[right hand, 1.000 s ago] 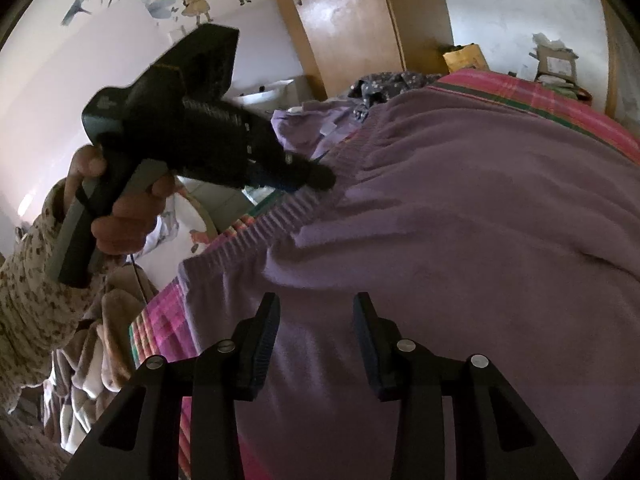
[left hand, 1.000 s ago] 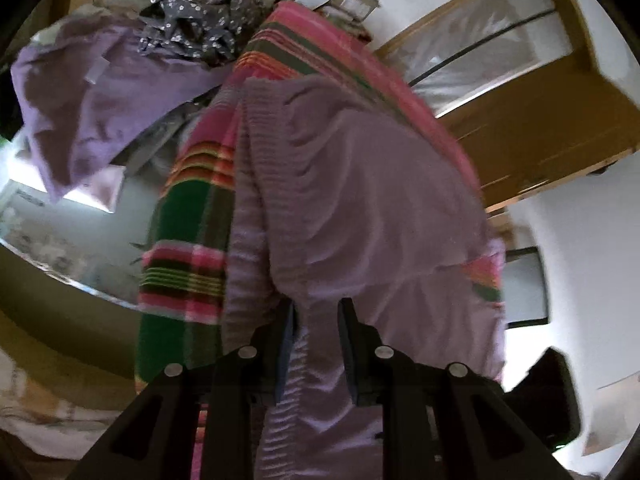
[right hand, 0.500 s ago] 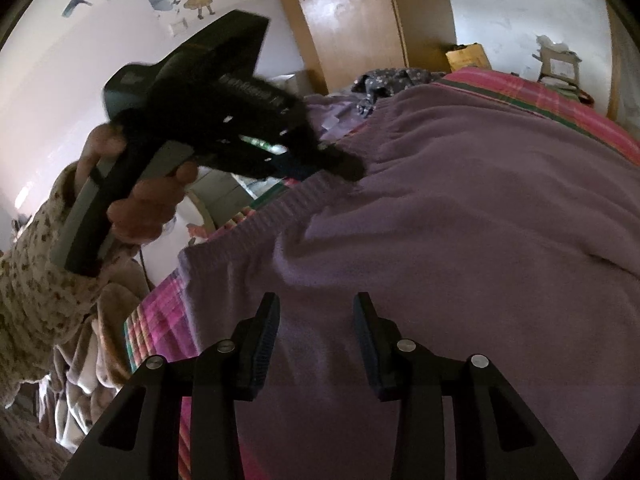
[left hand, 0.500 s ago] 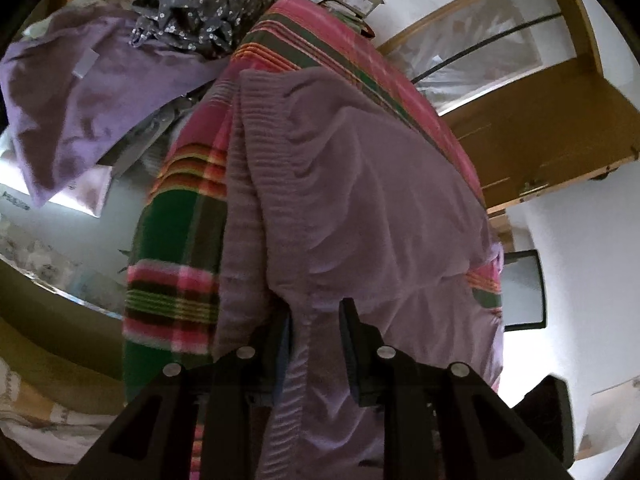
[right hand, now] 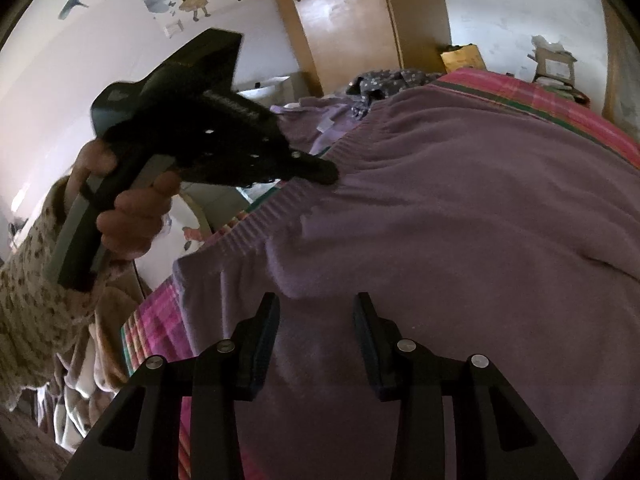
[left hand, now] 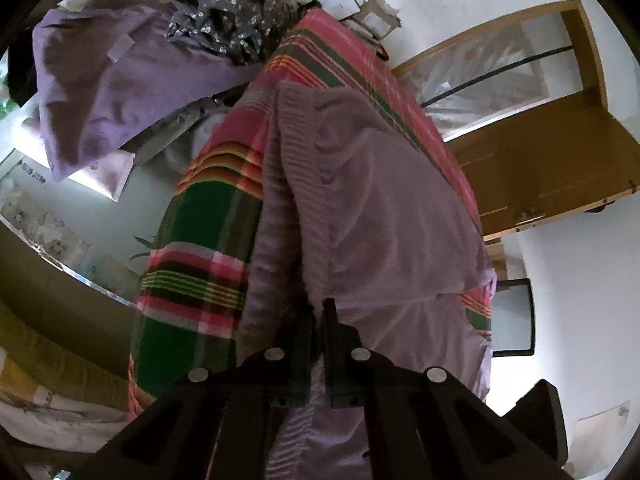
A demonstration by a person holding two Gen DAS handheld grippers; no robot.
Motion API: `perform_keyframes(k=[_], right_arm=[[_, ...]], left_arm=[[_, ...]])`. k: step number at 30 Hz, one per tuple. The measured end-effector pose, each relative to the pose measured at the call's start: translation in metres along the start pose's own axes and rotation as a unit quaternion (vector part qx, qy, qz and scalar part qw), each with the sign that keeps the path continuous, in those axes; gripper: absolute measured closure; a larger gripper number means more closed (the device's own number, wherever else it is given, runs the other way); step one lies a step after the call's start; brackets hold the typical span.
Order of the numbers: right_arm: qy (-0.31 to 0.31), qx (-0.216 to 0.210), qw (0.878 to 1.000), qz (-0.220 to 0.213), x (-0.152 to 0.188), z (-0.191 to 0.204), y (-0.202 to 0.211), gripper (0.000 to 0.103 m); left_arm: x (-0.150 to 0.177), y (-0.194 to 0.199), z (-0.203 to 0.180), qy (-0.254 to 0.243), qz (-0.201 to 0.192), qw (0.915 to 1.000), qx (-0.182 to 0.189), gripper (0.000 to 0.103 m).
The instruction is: Fold clothes
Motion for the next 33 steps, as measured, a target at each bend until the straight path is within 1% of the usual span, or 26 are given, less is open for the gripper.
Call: perform_keyframes(k=[4, 6, 9, 13, 15, 18, 24, 26, 30, 33], right_arm=[[0.005, -0.001, 1.000, -0.001, -0.001, 0.003, 0.000, 0.063], [0.009, -0.002, 1.000, -0.003, -0.001, 0.005, 0.000, 0.063], [0.013, -0.006, 1.000, -0.006, -0.003, 0.008, 0.000, 0.063], [0.014, -0.009, 1.000, -0.007, -0.003, 0.009, 0.000, 0.063], [0.013, -0.008, 1.000, -0.005, -0.002, 0.007, -0.001, 0.063], [0.007, -0.006, 1.000, -0.001, 0.001, 0.003, -0.001, 0.063], [-0.002, -0.007, 1.000, -0.003, 0.001, -0.002, 0.002, 0.063], [-0.002, -0.007, 1.000, -0.006, -0.001, -0.002, 0.003, 0.063], [-0.004, -0.002, 1.000, -0.016, -0.005, -0.006, 0.012, 0.063], [-0.004, 0.007, 1.000, -0.025, -0.008, -0.012, 0.021, 0.063]], left_arm=[[-0.001, 0.012, -0.002, 0.001, -0.026, 0.9996, -0.010, 0.099], [-0.002, 0.016, -0.005, -0.009, -0.034, 0.9991, -0.024, 0.100], [-0.003, 0.022, -0.004, -0.013, -0.042, 0.9985, -0.033, 0.100], [-0.004, 0.023, 0.007, 0.003, -0.043, 0.9986, -0.033, 0.100], [-0.004, 0.021, 0.015, 0.014, -0.043, 0.9981, -0.042, 0.100], [-0.002, 0.012, 0.024, 0.026, -0.033, 0.9983, -0.040, 0.100], [-0.002, 0.011, 0.024, 0.021, -0.035, 0.9981, -0.046, 0.099], [-0.001, 0.012, 0.020, 0.003, -0.035, 0.9975, -0.061, 0.098], [0.000, 0.013, 0.015, -0.010, -0.028, 0.9967, -0.076, 0.096], [0.000, 0.014, 0.016, -0.002, -0.018, 0.9973, -0.071, 0.095]])
Point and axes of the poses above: each gripper's, at about its wrist camera, not at the fingertips, and y roughly against the way its jaws point, z to its left, x to its underside, the point moved 7 cm from there along -y, roughly the way its jaws point, and after that the axes turned 11 degrees about -y, right-handed, at the moved point
